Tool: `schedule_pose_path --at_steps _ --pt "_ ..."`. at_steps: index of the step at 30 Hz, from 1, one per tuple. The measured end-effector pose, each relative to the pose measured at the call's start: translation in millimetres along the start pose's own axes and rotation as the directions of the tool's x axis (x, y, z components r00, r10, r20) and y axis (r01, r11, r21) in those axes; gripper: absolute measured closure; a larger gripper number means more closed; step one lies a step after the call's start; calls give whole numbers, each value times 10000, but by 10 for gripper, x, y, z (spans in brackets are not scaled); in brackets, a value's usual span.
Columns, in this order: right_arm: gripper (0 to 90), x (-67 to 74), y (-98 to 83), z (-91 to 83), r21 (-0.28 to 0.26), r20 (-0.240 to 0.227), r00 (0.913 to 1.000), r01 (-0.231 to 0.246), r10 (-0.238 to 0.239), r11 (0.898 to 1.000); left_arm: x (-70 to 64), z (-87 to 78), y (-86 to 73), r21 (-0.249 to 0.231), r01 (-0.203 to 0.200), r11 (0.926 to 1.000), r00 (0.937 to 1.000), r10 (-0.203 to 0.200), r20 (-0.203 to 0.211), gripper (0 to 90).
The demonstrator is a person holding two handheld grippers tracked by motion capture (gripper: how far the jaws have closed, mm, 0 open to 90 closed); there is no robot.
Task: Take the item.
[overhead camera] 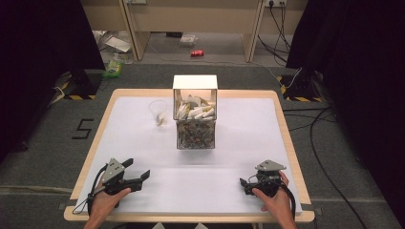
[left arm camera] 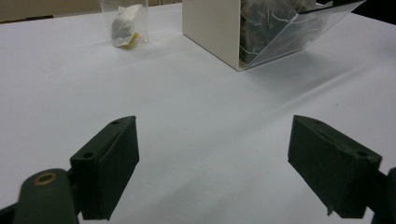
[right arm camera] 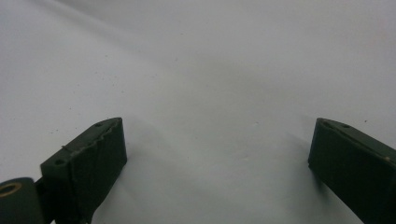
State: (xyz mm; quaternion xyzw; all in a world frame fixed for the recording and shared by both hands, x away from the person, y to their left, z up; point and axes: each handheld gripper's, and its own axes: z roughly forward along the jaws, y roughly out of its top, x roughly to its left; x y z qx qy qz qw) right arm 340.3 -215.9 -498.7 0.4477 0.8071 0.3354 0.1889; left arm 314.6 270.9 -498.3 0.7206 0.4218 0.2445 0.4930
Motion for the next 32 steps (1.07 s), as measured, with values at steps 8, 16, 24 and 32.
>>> schedule_pose_path --at_steps 8,16,24,32 --pt "49 1 0 -1 6 -4 10000 -8 8 10000 -25 -42 -26 321 -47 9995 9998 41 174 159" --pt "49 1 -1 -1 2 -6 10000 -7 7 10000 -44 1 -21 860 -244 9960 9994 222 261 158" --pt "49 2 -1 -1 -2 -2 10000 -5 5 10000 -89 60 -8 1447 -697 9870 9973 658 318 155" --pt "49 2 -1 -1 -1 -2 10000 -7 7 10000 -85 62 -8 1452 -671 9871 9975 630 328 155"
